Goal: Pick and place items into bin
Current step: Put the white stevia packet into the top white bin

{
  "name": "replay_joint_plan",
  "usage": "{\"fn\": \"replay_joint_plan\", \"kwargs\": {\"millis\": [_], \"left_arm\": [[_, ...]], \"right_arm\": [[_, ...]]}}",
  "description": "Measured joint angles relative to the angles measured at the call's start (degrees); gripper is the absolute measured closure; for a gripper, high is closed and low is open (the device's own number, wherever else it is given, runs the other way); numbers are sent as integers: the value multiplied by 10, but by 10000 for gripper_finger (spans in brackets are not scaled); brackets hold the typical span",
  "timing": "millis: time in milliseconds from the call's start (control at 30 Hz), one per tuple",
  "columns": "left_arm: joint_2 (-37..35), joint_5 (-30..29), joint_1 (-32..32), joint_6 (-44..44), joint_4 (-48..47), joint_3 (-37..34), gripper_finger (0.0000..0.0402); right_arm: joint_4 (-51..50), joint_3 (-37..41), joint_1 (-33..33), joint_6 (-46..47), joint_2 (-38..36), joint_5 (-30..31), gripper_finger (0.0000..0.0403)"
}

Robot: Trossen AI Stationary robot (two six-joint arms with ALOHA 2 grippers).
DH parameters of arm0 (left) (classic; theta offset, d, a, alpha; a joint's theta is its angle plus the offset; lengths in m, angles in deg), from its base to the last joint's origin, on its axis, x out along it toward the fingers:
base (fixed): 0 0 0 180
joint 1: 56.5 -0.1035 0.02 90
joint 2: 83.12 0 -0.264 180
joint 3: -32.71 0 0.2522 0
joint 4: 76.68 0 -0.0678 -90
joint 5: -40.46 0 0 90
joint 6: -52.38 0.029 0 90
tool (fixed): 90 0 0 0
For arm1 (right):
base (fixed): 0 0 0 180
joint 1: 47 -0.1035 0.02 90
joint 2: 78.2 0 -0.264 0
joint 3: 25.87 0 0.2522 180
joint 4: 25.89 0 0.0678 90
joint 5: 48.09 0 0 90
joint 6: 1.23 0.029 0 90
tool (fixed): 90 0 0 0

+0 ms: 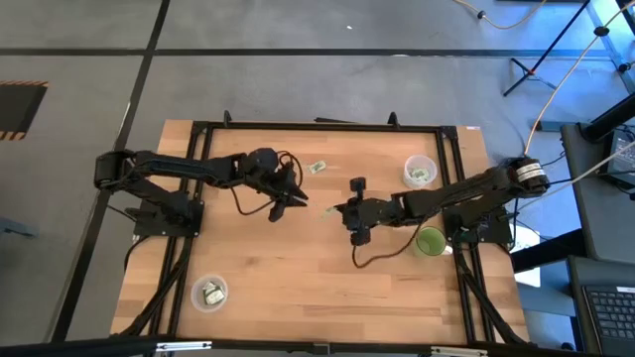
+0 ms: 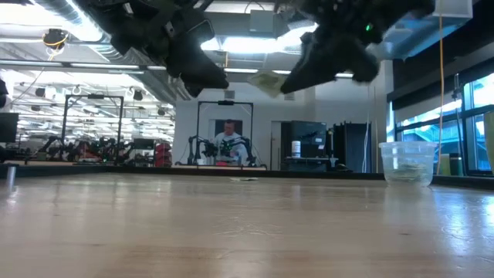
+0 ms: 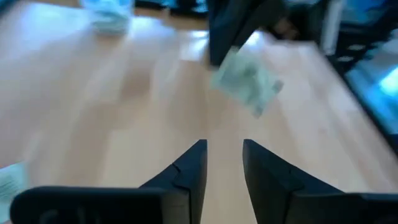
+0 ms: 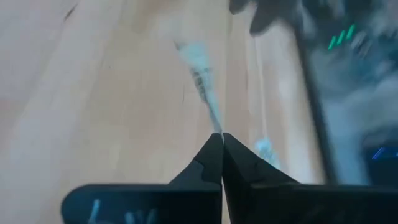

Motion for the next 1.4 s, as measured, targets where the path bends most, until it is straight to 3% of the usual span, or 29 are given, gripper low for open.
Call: {"fn": "replay_joint_plan", "kwargs": {"millis": [300, 667, 833, 1033, 1400], "left_arm": [[-14, -68, -1, 79, -28, -1, 303], [-10, -113, 0, 81, -35, -1, 304], [-10, -113, 0, 81, -37, -1, 304], [-10, -113, 0, 81, -39, -1, 304], [-10, -113, 0, 80, -39, -1, 304]], "right_arm": [[-356, -96, 60, 308, -72, 1, 403], [-811, -164, 215, 617, -95, -9, 403], [-793, -126, 300, 590, -94, -68, 403], [-694, -73, 384, 523, -93, -76, 403], [-668, -7, 433, 494, -93, -95, 403]]}}
